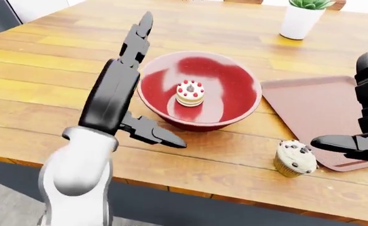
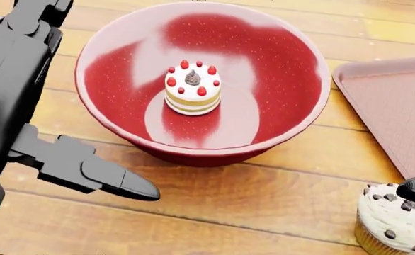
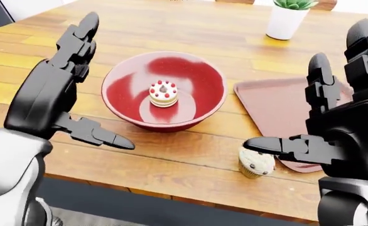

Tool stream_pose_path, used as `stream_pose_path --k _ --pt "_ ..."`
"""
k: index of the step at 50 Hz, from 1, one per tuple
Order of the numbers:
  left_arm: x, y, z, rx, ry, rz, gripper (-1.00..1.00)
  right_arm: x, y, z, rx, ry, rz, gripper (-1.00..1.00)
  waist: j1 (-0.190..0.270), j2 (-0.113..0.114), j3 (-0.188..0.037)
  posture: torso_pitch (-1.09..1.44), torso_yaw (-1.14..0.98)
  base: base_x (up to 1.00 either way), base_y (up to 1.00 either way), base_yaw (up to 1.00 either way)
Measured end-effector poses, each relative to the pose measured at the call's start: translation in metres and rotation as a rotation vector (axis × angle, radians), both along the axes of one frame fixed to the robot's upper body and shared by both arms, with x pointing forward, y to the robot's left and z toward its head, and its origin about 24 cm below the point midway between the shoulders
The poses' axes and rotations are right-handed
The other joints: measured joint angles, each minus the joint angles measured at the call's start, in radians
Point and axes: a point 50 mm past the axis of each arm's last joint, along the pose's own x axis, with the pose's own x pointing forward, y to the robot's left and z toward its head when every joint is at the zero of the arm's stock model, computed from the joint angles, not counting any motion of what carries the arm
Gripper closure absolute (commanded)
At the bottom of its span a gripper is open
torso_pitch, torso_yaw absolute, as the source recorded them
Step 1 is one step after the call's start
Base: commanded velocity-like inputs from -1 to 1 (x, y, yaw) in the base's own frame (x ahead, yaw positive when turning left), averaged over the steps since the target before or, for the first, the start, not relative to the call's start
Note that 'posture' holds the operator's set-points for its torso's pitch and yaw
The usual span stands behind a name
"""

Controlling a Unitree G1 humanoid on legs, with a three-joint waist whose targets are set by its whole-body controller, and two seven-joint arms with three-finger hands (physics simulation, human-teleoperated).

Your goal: Pick up the bowl with cake and place it on the tray. Pick up the cupcake and place it on the tray.

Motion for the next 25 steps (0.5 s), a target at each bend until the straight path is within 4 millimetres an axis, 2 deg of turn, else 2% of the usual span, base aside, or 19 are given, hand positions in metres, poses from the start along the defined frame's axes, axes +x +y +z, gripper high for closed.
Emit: stream_pose_path --k 8,14,24,25 --pt "0.005 -0.022 -0.012 0.093 -0.014 -0.008 -1.00 -0.003 -0.001 0.002 0.013 -0.009 0.007 -1.00 0.006 -0.022 0.005 0.00 0.00 0.00 0.00 0.00" --pt "0.011 -0.033 -0.017 0.216 -0.046 0.020 -1.00 -0.004 -0.001 0.004 0.019 -0.016 0.012 -1.00 0.007 -0.038 0.001 0.00 0.00 0.00 0.00 0.00" --pt "0.020 -0.045 -0.029 0.323 -0.075 0.017 -1.00 -0.005 -0.002 0.003 0.021 -0.016 0.014 -1.00 0.006 -0.039 -0.006 0.00 0.00 0.00 0.00 0.00" --pt "0.021 -0.046 -0.031 0.325 -0.070 0.014 -0.87 -0.005 -0.002 0.003 0.022 -0.014 0.014 -1.00 0.006 -0.038 -0.006 0.00 0.00 0.00 0.00 0.00"
